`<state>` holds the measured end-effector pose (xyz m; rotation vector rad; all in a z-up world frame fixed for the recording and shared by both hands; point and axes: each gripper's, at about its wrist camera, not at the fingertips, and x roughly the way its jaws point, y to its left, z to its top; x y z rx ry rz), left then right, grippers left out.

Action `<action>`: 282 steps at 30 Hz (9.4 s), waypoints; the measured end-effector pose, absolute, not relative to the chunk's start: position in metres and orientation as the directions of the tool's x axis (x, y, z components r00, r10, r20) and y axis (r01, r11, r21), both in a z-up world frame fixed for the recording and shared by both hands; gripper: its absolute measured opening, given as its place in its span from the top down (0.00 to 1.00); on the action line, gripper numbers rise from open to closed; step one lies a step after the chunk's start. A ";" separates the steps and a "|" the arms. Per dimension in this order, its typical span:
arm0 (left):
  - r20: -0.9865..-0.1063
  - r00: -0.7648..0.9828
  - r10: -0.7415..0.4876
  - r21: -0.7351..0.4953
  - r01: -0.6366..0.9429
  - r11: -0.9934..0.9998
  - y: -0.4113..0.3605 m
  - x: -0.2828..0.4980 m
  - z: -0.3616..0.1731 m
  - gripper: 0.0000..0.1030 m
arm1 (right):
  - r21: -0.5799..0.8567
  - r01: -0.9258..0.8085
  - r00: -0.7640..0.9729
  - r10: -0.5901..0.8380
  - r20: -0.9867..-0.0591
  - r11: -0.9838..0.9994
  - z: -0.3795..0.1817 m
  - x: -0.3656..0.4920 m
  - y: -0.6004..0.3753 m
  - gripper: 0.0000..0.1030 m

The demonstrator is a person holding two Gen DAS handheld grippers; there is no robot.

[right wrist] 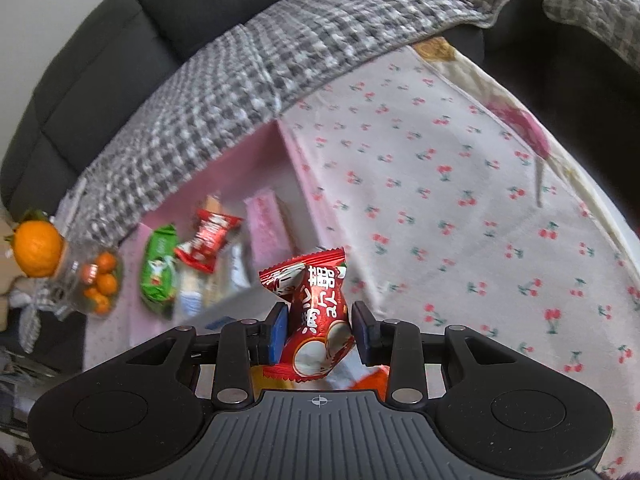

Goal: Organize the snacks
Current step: 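Carry both snacks over the pink box, then open both tools to release the snacks into the box, then withdraw both tools from the box toward the remaining snacks, then grasp the silver truffle chocolate with the left tool while the right grasps the orange-white pack, then carry both snacks toward the pink box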

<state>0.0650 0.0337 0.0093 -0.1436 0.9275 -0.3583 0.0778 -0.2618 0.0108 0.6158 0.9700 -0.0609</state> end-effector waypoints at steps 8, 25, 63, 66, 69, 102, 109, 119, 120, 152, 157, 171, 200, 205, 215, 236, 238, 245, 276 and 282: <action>-0.729 0.573 -0.374 -0.310 0.210 0.927 0.029 0.081 0.018 0.77 | 0.536 0.293 0.612 0.276 -0.741 0.792 0.023 0.100 -0.244 0.67; -0.691 0.616 -0.379 -0.332 0.195 0.923 0.013 0.135 0.032 0.77 | 0.716 0.274 0.680 0.397 -0.616 0.642 0.008 0.152 -0.254 0.67; -0.677 0.563 -0.474 -0.357 0.311 0.881 -0.029 0.234 -0.014 0.43 | 0.659 0.284 0.640 0.374 -0.671 0.696 -0.014 0.178 -0.257 0.46; -0.681 0.568 -0.461 -0.351 0.299 0.887 -0.025 0.232 -0.011 0.37 | 0.654 0.281 0.642 0.369 -0.672 0.702 -0.012 0.176 -0.258 0.43; -0.679 0.578 -0.453 -0.343 0.296 0.892 -0.018 0.227 -0.006 0.31 | 0.658 0.280 0.647 0.370 -0.667 0.699 -0.009 0.173 -0.260 0.35; -0.735 0.624 -0.265 -0.170 0.209 0.963 0.022 0.117 0.026 0.01 | 0.557 0.103 0.656 0.365 -0.661 0.824 0.036 0.108 -0.240 0.17; -0.741 0.623 -0.249 -0.142 0.217 0.966 0.027 0.090 0.024 0.01 | 0.490 0.036 0.652 0.351 -0.672 0.871 0.042 0.090 -0.227 0.17; -0.737 0.628 -0.249 -0.087 0.277 0.957 0.038 0.063 0.009 0.01 | 0.373 -0.055 0.638 0.320 -0.700 0.926 0.041 0.065 -0.210 0.13; -0.738 0.628 -0.247 -0.080 0.282 0.956 0.039 0.061 0.008 0.01 | 0.357 -0.068 0.638 0.315 -0.702 0.932 0.041 0.062 -0.208 0.13; -0.709 0.648 -0.277 0.031 0.420 0.907 -0.010 0.019 -0.028 0.01 | 0.147 -0.144 0.571 0.203 -0.796 0.979 -0.021 0.023 -0.226 0.13; -0.717 0.621 -0.317 -0.020 0.436 0.900 -0.024 0.026 -0.029 0.09 | 0.155 -0.124 0.560 0.198 -0.805 0.980 -0.025 0.028 -0.227 0.13; -0.784 0.510 -0.353 -0.098 0.460 0.882 -0.031 0.038 -0.044 0.84 | 0.135 -0.085 0.535 0.160 -0.829 0.987 -0.043 0.040 -0.233 0.13; -0.757 0.541 -0.368 -0.030 0.533 0.846 -0.023 0.051 -0.052 0.65 | 0.039 -0.183 0.617 0.145 -0.774 0.982 -0.049 0.044 -0.213 0.33; -0.761 0.539 -0.361 -0.041 0.515 0.856 -0.021 0.051 -0.051 0.68 | 0.044 -0.197 0.612 0.158 -0.775 0.979 -0.046 0.045 -0.210 0.58; -0.776 0.524 -0.350 -0.061 0.491 0.869 -0.018 0.053 -0.049 0.69 | 0.099 -0.148 0.587 0.168 -0.792 0.984 -0.042 0.050 -0.215 0.61; -0.765 0.512 -0.390 -0.202 0.385 0.901 0.003 0.067 -0.019 0.69 | 0.354 -0.018 0.550 0.305 -0.778 0.935 0.001 0.068 -0.213 0.62; -0.760 0.519 -0.391 -0.211 0.372 0.904 0.005 0.070 -0.016 0.69 | 0.367 -0.009 0.550 0.312 -0.775 0.930 0.005 0.072 -0.211 0.62; -0.742 0.540 -0.398 -0.250 0.327 0.911 0.013 0.081 -0.005 0.69 | 0.424 0.030 0.554 0.338 -0.761 0.905 0.015 0.084 -0.210 0.62; -0.692 0.630 -0.352 -0.274 0.222 0.936 0.004 0.192 0.004 0.69 | 0.647 0.152 0.700 0.381 -0.604 0.747 0.005 0.173 -0.242 0.61; -0.703 0.632 -0.325 -0.234 0.225 0.946 -0.003 0.210 -0.004 0.69 | 0.618 0.175 0.706 0.340 -0.621 0.767 -0.007 0.184 -0.244 0.61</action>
